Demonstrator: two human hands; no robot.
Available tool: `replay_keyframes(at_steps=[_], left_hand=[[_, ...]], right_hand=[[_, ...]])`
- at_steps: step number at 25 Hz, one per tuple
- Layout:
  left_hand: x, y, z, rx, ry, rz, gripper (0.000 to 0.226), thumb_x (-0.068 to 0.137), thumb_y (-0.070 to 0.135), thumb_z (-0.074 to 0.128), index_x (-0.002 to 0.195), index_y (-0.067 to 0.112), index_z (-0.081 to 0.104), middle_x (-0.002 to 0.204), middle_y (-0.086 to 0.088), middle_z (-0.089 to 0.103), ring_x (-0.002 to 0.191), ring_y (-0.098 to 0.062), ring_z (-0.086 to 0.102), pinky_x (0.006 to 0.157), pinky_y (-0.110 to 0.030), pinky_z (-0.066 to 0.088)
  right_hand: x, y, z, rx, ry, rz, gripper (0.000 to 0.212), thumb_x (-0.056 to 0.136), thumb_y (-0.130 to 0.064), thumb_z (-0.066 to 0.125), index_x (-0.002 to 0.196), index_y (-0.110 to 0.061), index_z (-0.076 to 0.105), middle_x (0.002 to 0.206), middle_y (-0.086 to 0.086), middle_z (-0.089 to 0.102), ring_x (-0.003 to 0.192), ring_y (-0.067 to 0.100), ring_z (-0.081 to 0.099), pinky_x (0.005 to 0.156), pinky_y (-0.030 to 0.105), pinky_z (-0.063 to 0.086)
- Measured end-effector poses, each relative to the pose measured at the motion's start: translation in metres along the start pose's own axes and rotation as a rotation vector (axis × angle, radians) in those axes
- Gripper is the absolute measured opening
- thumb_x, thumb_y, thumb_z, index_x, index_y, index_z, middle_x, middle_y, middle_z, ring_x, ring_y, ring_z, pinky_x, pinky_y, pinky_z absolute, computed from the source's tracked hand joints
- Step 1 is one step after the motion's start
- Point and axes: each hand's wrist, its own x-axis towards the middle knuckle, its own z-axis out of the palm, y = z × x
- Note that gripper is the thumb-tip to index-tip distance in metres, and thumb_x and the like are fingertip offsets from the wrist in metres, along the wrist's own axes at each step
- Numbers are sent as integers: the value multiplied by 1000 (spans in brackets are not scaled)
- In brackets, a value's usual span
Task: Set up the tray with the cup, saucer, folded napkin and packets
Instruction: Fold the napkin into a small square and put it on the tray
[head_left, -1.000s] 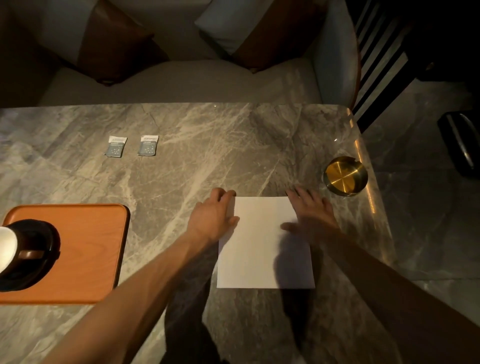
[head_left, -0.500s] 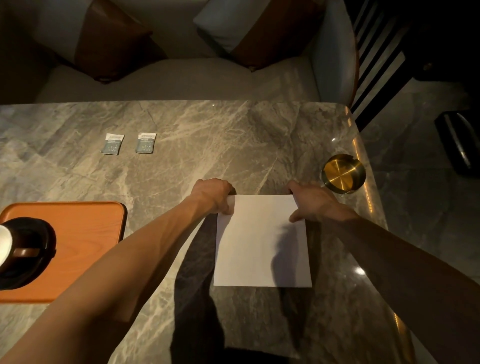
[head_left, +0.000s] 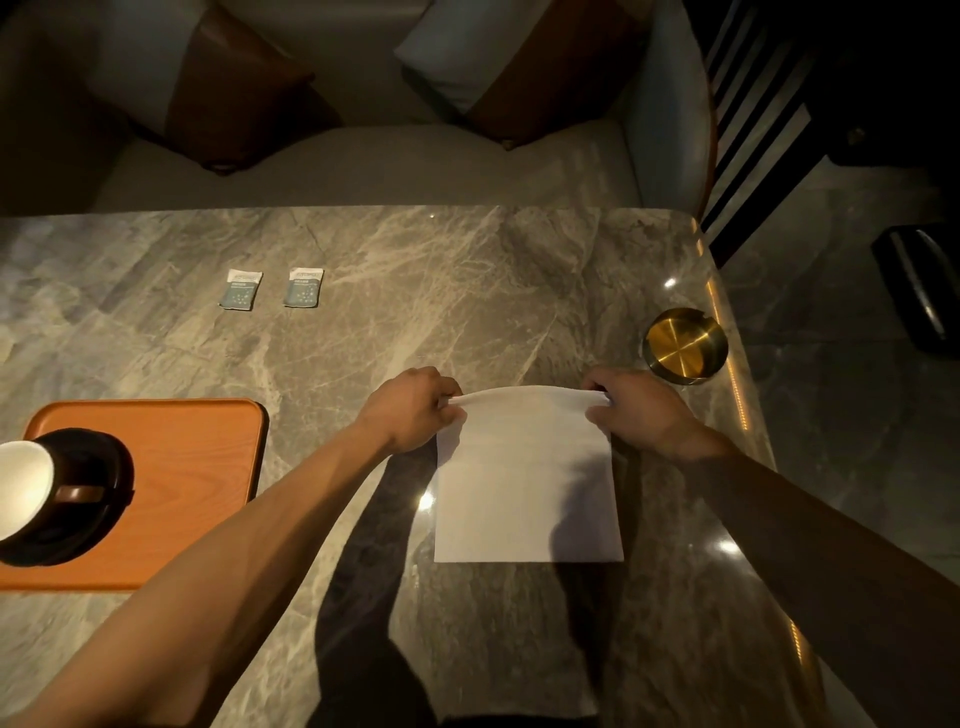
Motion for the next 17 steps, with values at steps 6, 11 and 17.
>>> replay_keyframes(at_steps=[6,11,17], left_hand=[[-38,0,-3,-152,156,-16,21,93,29,64,111,21,73,102,-2,63,96,-19,58,85,-40,50],[-77,5,5,-185,225,24,17,93,26,66,107,25,75,99,5,63,93,-14,56,79,-35,50],[-119,5,26,-51,262,148,27,95,38,55,107,22,74,99,5,66,92,-18,61,70,-32,49]], right_hand=[[-32,2,-14,45,39,-85,14,85,-24,67,86,-33,57,88,-9,63,83,12,59,66,27,43],[-69,1,-11,73,77,-122,10,85,-27,67,86,-33,60,86,-13,60,83,8,56,69,28,49],[-99,14,9,79,38,-122,8,87,-36,63,87,-41,58,91,-20,56,88,3,50,73,27,43]])
